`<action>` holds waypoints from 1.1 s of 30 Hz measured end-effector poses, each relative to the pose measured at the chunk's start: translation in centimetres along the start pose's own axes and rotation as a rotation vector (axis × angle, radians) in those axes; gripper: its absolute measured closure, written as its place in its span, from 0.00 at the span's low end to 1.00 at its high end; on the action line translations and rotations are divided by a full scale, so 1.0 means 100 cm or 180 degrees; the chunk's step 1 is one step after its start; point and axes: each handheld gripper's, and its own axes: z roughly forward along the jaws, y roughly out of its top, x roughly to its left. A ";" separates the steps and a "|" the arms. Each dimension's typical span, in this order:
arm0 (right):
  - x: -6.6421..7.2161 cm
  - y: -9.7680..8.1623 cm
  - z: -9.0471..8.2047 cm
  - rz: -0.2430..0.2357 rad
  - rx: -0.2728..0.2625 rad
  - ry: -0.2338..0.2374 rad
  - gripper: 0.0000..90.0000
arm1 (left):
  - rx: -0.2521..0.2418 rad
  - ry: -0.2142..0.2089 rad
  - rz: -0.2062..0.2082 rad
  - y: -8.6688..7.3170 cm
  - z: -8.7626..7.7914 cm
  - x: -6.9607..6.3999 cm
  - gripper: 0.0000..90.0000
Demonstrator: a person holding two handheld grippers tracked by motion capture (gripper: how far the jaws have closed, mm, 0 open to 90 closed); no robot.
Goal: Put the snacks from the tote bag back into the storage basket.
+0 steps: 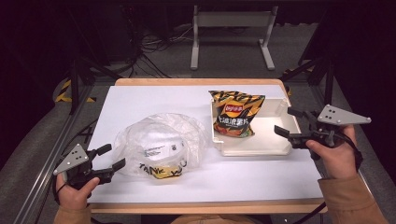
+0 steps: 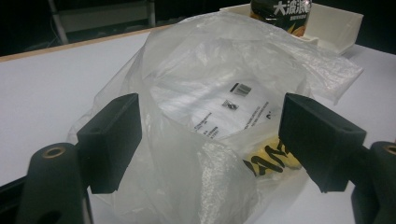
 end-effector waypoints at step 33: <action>0.023 -0.113 -0.002 0.0266 -0.0032 -0.0080 0.20 | -0.0127 0.0014 0.0094 -0.011 -0.007 0.000 0.23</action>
